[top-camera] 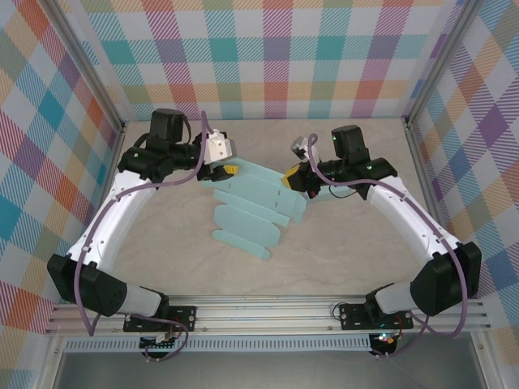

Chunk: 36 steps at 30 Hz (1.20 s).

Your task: Fold the paper box

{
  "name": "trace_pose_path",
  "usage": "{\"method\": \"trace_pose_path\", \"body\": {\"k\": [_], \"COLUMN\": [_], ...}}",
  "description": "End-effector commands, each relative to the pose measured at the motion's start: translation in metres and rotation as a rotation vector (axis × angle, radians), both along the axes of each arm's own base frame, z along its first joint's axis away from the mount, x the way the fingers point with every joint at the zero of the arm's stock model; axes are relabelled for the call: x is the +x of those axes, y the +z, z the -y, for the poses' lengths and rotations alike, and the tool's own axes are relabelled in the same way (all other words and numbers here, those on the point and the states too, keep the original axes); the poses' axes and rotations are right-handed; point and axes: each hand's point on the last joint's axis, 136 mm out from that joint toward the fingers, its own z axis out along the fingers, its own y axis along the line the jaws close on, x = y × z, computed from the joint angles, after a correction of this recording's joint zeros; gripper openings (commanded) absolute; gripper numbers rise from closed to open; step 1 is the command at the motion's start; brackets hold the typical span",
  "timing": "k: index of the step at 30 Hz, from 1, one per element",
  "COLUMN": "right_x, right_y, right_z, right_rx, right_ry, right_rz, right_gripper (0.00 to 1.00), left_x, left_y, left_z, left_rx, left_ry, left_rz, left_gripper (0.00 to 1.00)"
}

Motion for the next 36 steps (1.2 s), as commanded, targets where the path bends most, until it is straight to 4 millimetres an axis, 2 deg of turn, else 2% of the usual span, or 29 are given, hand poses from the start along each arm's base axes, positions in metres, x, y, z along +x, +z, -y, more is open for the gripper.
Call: {"method": "trace_pose_path", "body": {"k": [1,4,8,13,19,27,33,35,36], "right_x": [-0.011,-0.012,-0.012,-0.010,-0.008,-0.003,0.012,0.018,0.021], "right_y": [0.026,0.026,0.028,0.027,0.026,0.022,0.009,0.003,0.000], "right_z": [-0.004,-0.005,-0.006,-0.006,-0.007,-0.009,-0.003,0.000,0.002], "right_rx": [0.029,0.019,0.007,0.000,0.002,0.002,-0.025,-0.036,-0.040], "right_ry": [0.056,0.060,0.061,0.056,0.057,0.044,-0.052,-0.097,-0.120], "right_rz": [0.076,0.082,0.095,0.102,0.096,0.090,0.098,0.103,0.106], "right_gripper": [0.00,0.00,0.00,0.00,0.00,0.00,0.00,0.01,0.07], "left_x": [-0.001,0.001,0.009,0.009,0.014,0.018,0.018,0.017,0.016], "left_y": [-0.003,-0.011,-0.021,-0.025,-0.033,-0.039,-0.049,-0.055,-0.057], "left_z": [0.005,0.011,0.012,0.012,0.007,0.006,0.006,0.006,0.007], "left_rx": [0.105,0.166,0.233,0.260,0.294,0.300,0.295,0.288,0.281], "left_ry": [-0.028,-0.042,-0.036,-0.039,-0.012,0.011,0.058,0.082,0.089], "left_rz": [0.026,0.013,0.009,-0.011,-0.015,-0.004,0.047,0.064,0.075], "left_gripper": [0.60,0.58,0.49,0.41,0.40,0.16,0.00,0.00,0.00]}}
